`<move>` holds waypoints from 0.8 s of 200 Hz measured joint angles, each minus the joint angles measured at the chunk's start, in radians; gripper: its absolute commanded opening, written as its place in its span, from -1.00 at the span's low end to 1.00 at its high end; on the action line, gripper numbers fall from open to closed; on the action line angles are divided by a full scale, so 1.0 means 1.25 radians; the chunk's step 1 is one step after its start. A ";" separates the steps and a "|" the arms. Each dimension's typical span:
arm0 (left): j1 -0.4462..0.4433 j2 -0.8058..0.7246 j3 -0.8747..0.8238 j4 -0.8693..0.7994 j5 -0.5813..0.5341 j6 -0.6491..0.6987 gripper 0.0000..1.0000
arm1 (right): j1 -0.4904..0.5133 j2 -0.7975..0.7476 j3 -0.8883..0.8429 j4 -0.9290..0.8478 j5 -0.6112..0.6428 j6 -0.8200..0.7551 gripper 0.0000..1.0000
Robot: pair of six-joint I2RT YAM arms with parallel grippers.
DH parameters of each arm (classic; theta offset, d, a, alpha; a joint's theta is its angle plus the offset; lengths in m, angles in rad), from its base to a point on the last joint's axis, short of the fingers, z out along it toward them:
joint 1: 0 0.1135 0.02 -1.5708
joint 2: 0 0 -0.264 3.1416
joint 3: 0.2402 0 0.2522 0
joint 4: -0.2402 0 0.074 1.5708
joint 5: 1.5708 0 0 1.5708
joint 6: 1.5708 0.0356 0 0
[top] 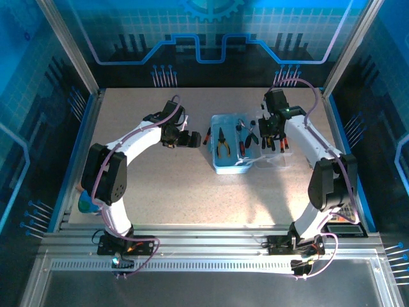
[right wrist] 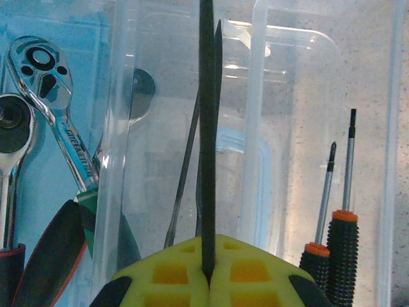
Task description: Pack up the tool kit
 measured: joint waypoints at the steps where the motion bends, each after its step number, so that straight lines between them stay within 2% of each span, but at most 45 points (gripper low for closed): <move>1: 0.000 0.000 0.000 0.000 0.000 0.000 0.99 | 0.000 0.001 0.000 0.000 0.000 0.000 -0.84; 22: 0.000 0.001 0.000 0.000 0.000 0.000 0.99 | -0.001 0.006 0.000 0.002 -0.001 0.005 -0.63; 36: 0.000 0.001 0.000 0.000 0.000 0.000 0.99 | -0.001 0.007 0.000 0.003 -0.001 0.007 -0.59; 84: 0.000 0.002 0.000 0.000 0.000 0.000 0.99 | -0.001 0.007 0.000 0.008 0.000 0.006 -0.24; 104: 0.000 0.002 0.000 0.000 0.000 0.000 0.99 | -0.001 0.002 0.000 0.008 -0.001 0.002 0.09; 120: 0.000 0.006 0.000 0.000 0.000 0.000 0.97 | -0.001 -0.015 0.000 0.007 -0.004 0.007 0.49; 135: -0.002 0.016 0.000 0.002 0.000 0.000 0.91 | -0.001 -0.044 -0.001 0.009 -0.025 0.001 0.97; 160: -0.005 0.054 0.002 0.010 0.000 0.000 0.79 | 0.000 -0.106 -0.003 0.010 -0.076 -0.004 0.99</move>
